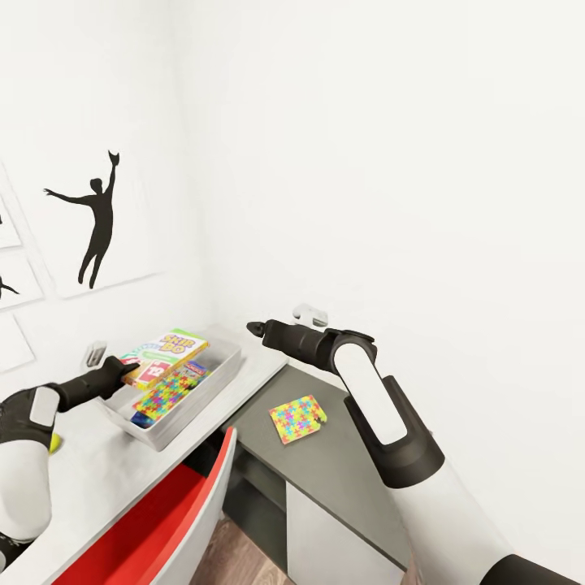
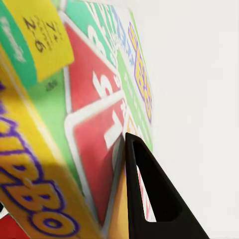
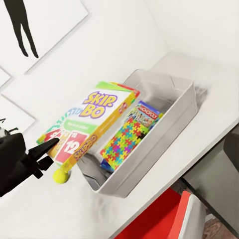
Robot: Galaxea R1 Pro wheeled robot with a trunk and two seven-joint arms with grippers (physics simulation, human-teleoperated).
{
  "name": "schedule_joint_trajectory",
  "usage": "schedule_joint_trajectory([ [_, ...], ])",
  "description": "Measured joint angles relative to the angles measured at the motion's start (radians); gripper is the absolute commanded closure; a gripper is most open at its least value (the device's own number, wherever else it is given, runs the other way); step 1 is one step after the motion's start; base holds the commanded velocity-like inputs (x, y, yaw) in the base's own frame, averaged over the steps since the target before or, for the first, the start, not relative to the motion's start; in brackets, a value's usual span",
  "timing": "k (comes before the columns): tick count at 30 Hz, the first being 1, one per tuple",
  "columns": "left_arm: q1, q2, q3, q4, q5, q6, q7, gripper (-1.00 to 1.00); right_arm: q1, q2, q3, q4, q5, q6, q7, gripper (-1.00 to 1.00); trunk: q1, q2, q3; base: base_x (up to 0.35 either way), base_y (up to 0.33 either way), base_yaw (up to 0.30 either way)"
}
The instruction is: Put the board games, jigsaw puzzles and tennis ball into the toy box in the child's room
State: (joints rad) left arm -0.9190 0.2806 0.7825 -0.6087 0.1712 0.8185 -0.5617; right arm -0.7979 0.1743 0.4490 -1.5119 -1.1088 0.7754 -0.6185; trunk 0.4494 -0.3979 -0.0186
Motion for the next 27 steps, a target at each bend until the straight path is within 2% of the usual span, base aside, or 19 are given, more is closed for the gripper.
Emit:
schedule_joint_trajectory([
  [5,-0.001,0.006,0.002,0.038,0.004,-0.003,0.001,1.0,0.0,0.0,0.0,0.0,-0.002,0.0,0.0,-1.0,0.0,0.0,0.0,0.0,0.0,0.0],
  [9,-0.002,0.024,0.002,0.047,0.005,-0.011,0.001,1.0,0.0,0.0,0.0,0.0,-0.004,0.001,0.0,-1.0,0.0,0.0,0.0,0.0,0.0,0.0],
  [13,-0.002,0.031,0.001,0.081,0.005,-0.095,0.001,1.0,-0.001,0.0,0.0,-0.002,-0.005,0.006,0.0,-1.0,0.0,0.0,0.0,0.0,0.0,0.0],
  [16,-0.004,0.033,0.001,0.103,0.006,-0.125,-0.003,1.0,-0.002,0.0,0.0,-0.003,-0.005,0.008,0.0,-1.0,0.0,0.0,0.0,0.0,0.0,0.0],
  [27,-0.011,0.045,0.001,0.11,0.005,-0.135,-0.018,1.0,0.0,0.0,0.001,-0.002,-0.003,0.003,0.0,-1.0,0.0,0.0,0.0,0.0,0.0,0.0],
])
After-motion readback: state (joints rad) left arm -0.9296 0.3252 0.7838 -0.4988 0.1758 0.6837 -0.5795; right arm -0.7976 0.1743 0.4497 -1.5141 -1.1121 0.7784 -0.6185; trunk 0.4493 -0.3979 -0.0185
